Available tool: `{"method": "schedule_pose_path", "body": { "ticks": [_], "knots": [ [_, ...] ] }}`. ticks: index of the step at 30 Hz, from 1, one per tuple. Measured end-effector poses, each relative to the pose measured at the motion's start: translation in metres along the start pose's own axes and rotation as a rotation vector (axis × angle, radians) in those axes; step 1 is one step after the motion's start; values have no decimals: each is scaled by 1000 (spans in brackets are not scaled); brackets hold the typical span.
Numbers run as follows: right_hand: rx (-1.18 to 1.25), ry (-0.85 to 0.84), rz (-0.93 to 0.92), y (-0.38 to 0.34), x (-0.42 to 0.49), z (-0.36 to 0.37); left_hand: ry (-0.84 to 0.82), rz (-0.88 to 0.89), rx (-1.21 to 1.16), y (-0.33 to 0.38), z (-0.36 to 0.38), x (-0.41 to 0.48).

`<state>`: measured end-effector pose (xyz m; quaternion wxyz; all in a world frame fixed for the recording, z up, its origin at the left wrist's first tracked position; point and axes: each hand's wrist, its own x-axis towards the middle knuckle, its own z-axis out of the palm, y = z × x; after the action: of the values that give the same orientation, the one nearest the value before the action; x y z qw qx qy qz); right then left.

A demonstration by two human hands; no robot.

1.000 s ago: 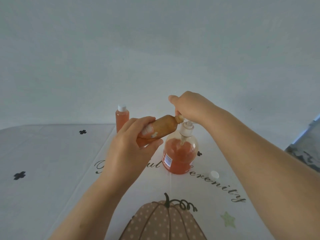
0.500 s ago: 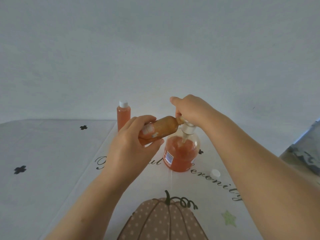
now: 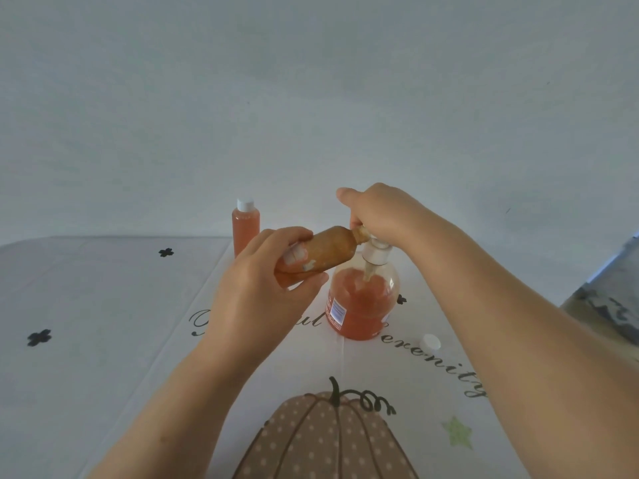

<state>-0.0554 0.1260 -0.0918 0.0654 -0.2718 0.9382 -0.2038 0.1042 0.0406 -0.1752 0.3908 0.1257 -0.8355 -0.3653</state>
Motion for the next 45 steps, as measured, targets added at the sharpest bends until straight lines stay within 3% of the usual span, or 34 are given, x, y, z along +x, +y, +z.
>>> {"method": "schedule_pose_path", "body": {
  "ticks": [28, 37, 45],
  "knots": [
    [43, 14, 44, 2, 5, 6, -20, -4, 15, -2, 1, -2],
    [-25, 103, 35, -6, 3, -9, 15, 40, -3, 3, 1, -3],
    [15, 36, 66, -5, 7, -3, 5, 27, -1, 3, 1, -3]
  ]
}}
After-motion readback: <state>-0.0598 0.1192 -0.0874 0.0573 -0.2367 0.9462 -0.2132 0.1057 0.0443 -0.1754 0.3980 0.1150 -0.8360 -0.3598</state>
